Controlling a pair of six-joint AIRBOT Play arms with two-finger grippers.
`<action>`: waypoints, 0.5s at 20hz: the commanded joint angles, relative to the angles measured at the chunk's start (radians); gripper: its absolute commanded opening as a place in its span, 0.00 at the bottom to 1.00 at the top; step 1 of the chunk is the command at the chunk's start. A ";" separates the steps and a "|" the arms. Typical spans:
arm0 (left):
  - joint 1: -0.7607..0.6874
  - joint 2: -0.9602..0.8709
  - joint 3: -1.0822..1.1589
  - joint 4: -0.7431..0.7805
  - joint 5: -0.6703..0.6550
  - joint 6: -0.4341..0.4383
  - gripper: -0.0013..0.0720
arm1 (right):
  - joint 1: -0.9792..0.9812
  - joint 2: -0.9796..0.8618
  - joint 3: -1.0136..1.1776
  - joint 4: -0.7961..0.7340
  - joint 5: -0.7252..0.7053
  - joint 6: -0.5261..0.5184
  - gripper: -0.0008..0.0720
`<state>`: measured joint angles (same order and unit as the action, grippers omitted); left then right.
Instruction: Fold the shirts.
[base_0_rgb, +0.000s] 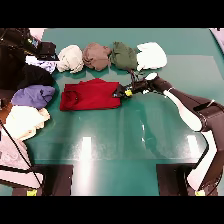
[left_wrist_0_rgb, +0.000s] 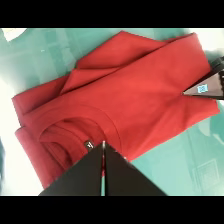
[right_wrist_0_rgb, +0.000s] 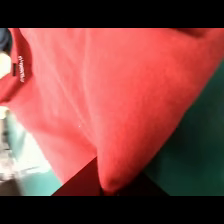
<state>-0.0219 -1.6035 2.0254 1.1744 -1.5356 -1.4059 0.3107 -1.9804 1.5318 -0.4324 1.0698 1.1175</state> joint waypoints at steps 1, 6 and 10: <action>0.000 0.000 0.001 0.001 -0.017 0.000 0.05 | -0.024 0.081 0.002 -0.030 -0.016 -0.055 0.04; 0.000 0.000 0.001 0.001 -0.021 0.002 0.05 | -0.234 0.317 -0.001 -0.353 0.111 0.052 0.03; 0.000 0.000 0.001 0.000 -0.030 0.008 0.05 | -0.498 0.488 -0.001 -0.546 0.242 0.153 0.03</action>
<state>-0.0219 -1.6035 2.0258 1.1748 -1.5578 -1.4017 -0.0292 -1.6054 1.5314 -0.8097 1.2171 1.1946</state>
